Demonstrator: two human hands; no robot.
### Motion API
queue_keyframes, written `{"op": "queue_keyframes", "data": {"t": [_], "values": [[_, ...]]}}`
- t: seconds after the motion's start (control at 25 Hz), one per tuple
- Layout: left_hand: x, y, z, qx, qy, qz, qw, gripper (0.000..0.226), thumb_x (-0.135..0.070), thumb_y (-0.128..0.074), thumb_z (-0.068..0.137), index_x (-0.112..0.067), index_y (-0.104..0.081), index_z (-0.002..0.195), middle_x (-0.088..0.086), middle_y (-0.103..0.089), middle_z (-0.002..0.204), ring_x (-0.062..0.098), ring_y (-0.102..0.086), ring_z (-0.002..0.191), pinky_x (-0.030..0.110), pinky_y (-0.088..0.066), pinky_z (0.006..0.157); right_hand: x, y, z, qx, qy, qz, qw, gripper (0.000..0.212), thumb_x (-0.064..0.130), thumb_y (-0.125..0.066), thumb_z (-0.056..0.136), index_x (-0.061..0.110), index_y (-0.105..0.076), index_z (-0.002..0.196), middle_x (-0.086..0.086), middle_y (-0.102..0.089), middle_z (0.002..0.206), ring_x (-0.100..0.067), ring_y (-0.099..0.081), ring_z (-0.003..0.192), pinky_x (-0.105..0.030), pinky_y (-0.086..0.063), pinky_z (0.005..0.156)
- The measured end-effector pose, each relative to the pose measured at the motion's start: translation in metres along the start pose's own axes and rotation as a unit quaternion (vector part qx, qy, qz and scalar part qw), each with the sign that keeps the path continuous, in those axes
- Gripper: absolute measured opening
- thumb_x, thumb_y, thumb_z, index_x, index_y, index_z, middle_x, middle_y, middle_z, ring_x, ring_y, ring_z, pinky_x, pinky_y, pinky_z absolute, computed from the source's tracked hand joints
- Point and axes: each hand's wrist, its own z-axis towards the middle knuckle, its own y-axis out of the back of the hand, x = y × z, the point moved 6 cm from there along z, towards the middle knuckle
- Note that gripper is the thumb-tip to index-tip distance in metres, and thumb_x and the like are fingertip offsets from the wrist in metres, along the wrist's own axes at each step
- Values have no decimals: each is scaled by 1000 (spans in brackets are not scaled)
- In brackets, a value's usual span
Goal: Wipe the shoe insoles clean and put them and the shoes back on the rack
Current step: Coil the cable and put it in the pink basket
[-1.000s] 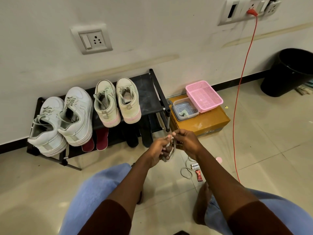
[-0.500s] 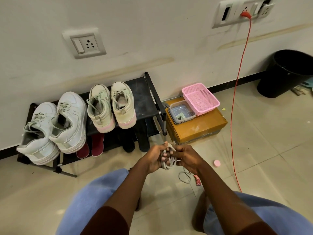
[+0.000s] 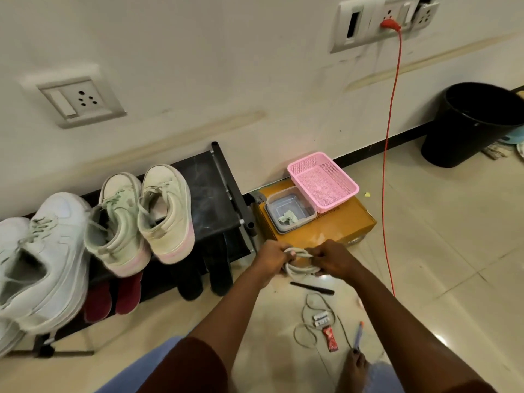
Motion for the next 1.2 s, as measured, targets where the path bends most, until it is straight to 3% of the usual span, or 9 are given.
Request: {"op": "queue_keyframes", "data": {"t": [0.08,0.2,0.28,0.4,0.52,0.68,0.8,0.96,1.2], "values": [[-27,-4,32,-5,-33,86,996,20,-7,-57,92,-2,-68,107,9,-61,85,16,-54,73,26,-45,66,-1,31,23,-44,2,-28,999,28,1,-56,85,5,-67,110,-16,-68,90,-18,-62,68,-28,-50,66],[-68,-14,91,-52,-86,191,976,22,-11,-58,91,-2,-68,109,12,-66,97,21,-61,86,24,-43,67,-21,74,72,-110,-12,90,990,27,-9,-56,79,-4,-67,103,-19,-67,101,-22,-61,69,-31,-52,63],[-91,-16,131,-101,-137,243,955,20,-11,-57,91,0,-69,104,10,-67,98,22,-62,90,20,-39,64,-36,98,109,-164,-25,129,978,30,-10,-56,79,-4,-65,107,-22,-66,104,-28,-63,78,-46,-56,76],[-124,-28,185,-114,-204,333,913,22,-11,-62,88,3,-69,102,19,-69,98,26,-65,87,28,-46,69,-44,132,167,-229,-27,49,972,27,3,-58,84,2,-66,110,-20,-64,113,-29,-61,100,-46,-49,93],[-144,-39,242,-103,-226,441,863,26,-15,-65,86,0,-67,107,15,-69,101,24,-64,89,26,-44,70,-46,154,217,-261,-34,-58,963,28,10,-67,82,3,-66,110,-16,-65,109,-30,-64,96,-39,-52,88],[-130,-58,300,-75,-210,564,795,33,-18,-70,82,-3,-62,111,12,-65,107,29,-63,98,38,-51,83,-56,148,264,-214,-23,-235,948,32,10,-65,83,-1,-60,113,-17,-64,109,-30,-61,98,-35,-50,84],[-116,-65,315,-43,-169,629,758,43,-21,-70,80,-8,-56,118,10,-61,116,29,-56,110,50,-39,101,-68,137,279,-163,-35,-283,944,28,7,-61,86,1,-58,113,-16,-62,110,-26,-58,93,-32,-47,83],[-108,-71,314,-45,-147,662,734,47,-29,-69,81,-13,-53,122,7,-59,122,29,-47,123,67,-3,107,-76,126,283,-124,-12,-303,945,24,7,-50,92,5,-54,116,-10,-52,95,-18,-46,79,-25,-39,74],[-120,-70,292,-86,-186,652,730,29,-25,-59,89,-12,-58,115,5,-64,114,27,-53,118,60,-1,112,-59,127,263,-115,0,-381,917,28,2,-60,85,0,-59,113,-18,-62,109,-29,-59,92,-36,-47,87]]}}
